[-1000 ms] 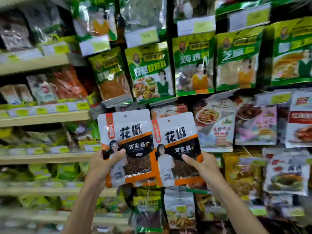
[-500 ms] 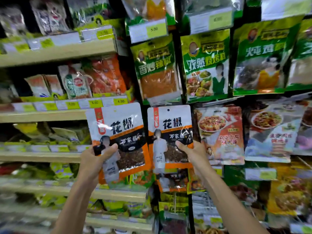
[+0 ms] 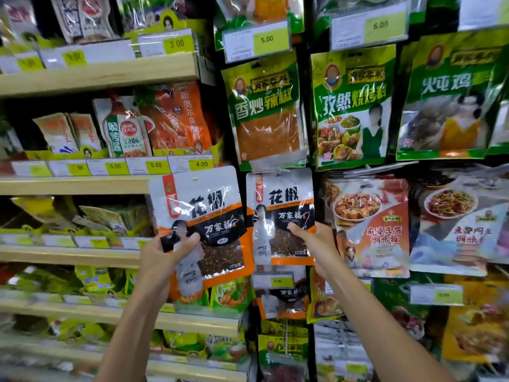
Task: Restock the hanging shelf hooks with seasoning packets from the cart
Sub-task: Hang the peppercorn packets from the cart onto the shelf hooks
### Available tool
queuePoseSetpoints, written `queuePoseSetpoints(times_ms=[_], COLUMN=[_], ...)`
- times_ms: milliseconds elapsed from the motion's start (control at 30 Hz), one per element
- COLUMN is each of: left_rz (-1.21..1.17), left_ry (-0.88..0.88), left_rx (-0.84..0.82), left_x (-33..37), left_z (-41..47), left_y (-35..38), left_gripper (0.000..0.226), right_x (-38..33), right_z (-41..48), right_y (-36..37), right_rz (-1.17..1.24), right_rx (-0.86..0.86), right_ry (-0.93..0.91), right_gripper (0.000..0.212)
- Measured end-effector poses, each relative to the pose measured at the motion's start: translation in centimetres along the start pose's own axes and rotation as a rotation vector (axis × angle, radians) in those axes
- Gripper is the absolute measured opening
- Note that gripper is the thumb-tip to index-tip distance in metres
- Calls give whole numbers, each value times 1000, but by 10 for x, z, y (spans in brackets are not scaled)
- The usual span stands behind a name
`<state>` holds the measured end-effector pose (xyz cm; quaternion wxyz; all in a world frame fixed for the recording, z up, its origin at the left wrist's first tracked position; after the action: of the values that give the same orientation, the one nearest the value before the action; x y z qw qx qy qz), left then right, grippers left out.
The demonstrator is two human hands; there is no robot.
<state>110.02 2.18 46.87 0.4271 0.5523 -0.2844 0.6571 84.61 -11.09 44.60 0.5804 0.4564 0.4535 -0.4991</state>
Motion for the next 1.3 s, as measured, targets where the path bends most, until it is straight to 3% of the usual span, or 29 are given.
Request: queuePoseSetpoints(times_ms=[167,333,500,567,667,733,833,933,1067,1133,1233,1300], left_rz=[17,52,111,116,116,125,182,357,791,943,1107,1157], left_ry=[-19,-64,-119,-134,-156,-149,-113,85,745,982,1084,1110], left_rx=[-13,-49,-90,-138,-179,-187,-190,-159,282,443,495,493], left_x=[-9,-25,-38,-42,-45,-45,-39,-22,17,32,36,31], left_z=[5,4,-2,-5,-7,-9,-9,-2,23,42,71,84], left_y=[5,13,22,30,48,63,79,81,67,63,62,62], left_gripper=[28,34,52,54,51,52,41,21,23,23,27,28], right_x=[6,15,36,37,23,16,8,6,7,6,0,-2], right_z=[41,56,1,-31,-56,-58,-54,-49,-40,-34,-23,-16], right_y=[13,12,1,3,12,15,13,4,-7,-11,-14,-15], right_rz=[36,-39,-321,-220,100,88,76,74,11,7,4,7], right_rx=[1,-18,147,189,-24,-122,-99,-73,-4,29,90,90], right_ry=[42,69,-99,-171,-64,-26,-46,-65,-107,-106,-125,-121], right_gripper=[52,58,44,38,46,41,34,38,16,17,40,36])
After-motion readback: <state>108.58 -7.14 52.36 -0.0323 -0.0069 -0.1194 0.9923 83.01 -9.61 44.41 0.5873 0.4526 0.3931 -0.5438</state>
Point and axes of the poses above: each hand's wrist, its own z-axis towards the middle knuckle, its own y-axis out of the palm, x = y × z, the point moved 1 cm from there along z, towards the middle knuckle, and after that the axes turned 3 degrees about -y, right-handed, at the moved point
